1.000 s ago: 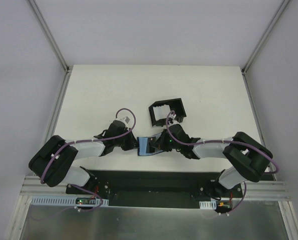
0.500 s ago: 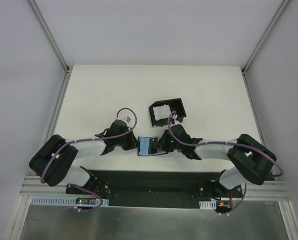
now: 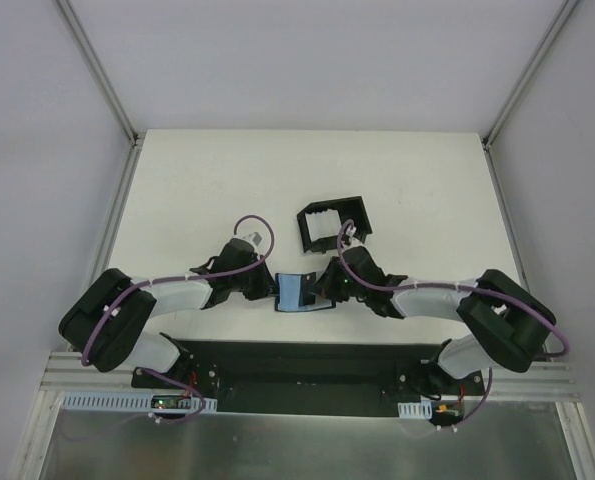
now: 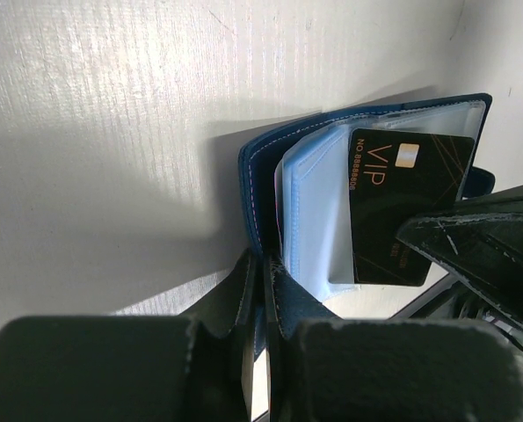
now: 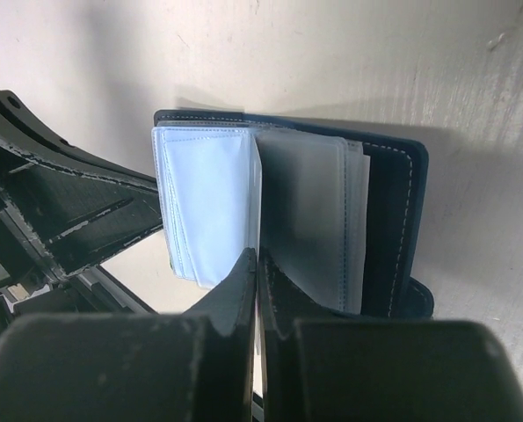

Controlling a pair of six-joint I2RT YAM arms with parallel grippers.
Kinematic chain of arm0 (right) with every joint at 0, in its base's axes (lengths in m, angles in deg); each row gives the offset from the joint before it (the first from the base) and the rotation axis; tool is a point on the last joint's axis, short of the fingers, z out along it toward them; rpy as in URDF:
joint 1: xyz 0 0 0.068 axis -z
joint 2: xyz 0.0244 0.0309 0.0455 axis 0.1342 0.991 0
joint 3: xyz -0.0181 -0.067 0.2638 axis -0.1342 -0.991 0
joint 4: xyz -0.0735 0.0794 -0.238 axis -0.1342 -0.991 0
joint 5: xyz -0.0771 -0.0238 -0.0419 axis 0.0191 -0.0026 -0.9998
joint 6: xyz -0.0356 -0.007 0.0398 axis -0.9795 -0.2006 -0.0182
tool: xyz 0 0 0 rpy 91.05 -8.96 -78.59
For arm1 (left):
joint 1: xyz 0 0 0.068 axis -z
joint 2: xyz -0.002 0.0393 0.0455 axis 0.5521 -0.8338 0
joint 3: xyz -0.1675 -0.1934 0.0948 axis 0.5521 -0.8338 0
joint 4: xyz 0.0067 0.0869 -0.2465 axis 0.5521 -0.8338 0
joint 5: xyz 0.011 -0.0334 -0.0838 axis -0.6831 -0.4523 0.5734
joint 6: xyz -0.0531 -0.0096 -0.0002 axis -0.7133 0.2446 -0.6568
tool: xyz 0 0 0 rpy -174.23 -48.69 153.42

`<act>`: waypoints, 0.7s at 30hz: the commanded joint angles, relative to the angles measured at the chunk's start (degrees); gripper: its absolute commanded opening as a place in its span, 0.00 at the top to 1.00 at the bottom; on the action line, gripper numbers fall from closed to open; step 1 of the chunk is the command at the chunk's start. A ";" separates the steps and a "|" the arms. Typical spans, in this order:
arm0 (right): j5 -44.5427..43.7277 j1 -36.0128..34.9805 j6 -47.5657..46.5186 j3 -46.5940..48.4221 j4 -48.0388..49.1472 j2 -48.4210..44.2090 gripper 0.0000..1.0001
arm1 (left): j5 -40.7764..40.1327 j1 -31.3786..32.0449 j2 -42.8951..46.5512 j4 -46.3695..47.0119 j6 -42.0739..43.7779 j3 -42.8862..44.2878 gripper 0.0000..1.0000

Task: Put the credit cards into the card holder
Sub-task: Insert the credit card into the card holder.

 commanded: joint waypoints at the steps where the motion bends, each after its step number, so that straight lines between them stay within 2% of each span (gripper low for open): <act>1: -2.87 0.47 -3.46 0.69 -0.88 -2.02 1.00 | -5.94 0.13 -2.19 -8.79 3.77 -1.17 1.00; 5: -1.91 1.00 -3.55 2.37 -5.62 -1.85 1.00 | -5.95 0.13 -2.28 -8.70 3.94 -0.91 1.00; 15: 0.38 1.97 -5.04 1.75 -6.77 -5.53 1.00 | -6.12 0.13 -2.54 -8.79 4.91 -0.38 1.00; 21: 5.12 3.20 -6.27 3.42 -8.44 -5.63 1.00 | -6.03 0.13 -2.90 -8.88 5.17 -0.38 1.00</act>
